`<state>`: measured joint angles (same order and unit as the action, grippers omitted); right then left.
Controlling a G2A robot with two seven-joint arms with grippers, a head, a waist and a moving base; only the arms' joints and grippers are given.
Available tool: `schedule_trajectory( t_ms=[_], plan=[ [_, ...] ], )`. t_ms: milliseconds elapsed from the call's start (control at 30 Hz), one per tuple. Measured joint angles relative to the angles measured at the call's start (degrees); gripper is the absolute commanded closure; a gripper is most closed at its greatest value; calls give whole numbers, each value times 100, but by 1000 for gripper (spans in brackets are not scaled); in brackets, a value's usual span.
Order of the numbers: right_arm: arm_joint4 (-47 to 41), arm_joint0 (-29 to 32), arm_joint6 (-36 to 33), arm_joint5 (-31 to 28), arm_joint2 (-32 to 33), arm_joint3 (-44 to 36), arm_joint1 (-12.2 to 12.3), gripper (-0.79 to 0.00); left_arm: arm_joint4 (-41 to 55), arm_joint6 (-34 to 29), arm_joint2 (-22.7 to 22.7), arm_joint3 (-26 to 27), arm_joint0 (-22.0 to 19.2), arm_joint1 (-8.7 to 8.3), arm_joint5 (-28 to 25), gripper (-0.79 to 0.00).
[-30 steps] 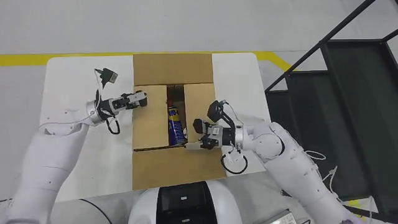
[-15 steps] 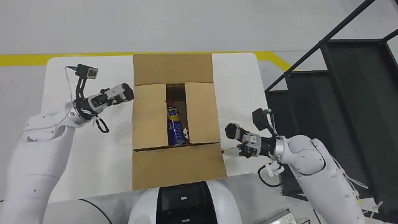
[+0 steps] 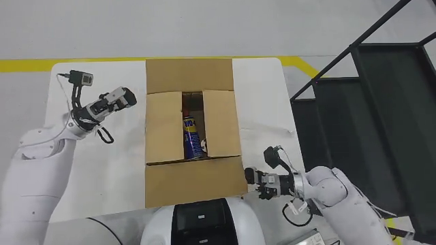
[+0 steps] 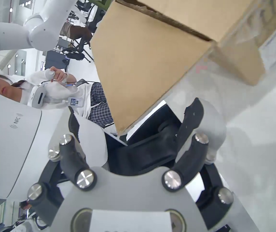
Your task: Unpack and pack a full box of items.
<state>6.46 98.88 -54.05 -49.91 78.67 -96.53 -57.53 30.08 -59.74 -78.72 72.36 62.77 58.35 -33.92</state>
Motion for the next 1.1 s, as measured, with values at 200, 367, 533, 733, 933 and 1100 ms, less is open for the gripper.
schedule_trajectory(
  t_ms=[200,367,533,733,933,1100],
  plan=[
    [-584,-247,260,-292,-574,-172,134,-785,-89,223,-32,-2,3,2,37,-785],
    [-1175,-568,586,-619,-955,-266,343,-785,-192,407,-21,-112,-64,14,64,-785],
    [-1428,-1059,738,-770,-1221,-74,464,-785,-307,431,71,-320,-244,39,-60,-785],
    [-1662,-1709,925,-721,-1429,492,419,-785,-256,217,152,-481,-382,55,-226,-785],
    [-956,-2116,1396,-327,-1630,659,294,-785,-258,224,150,-477,-379,54,-222,-785],
    [-39,-2336,1786,195,-1870,656,183,-785,-344,324,121,-484,-342,48,-136,-785]
  ],
)
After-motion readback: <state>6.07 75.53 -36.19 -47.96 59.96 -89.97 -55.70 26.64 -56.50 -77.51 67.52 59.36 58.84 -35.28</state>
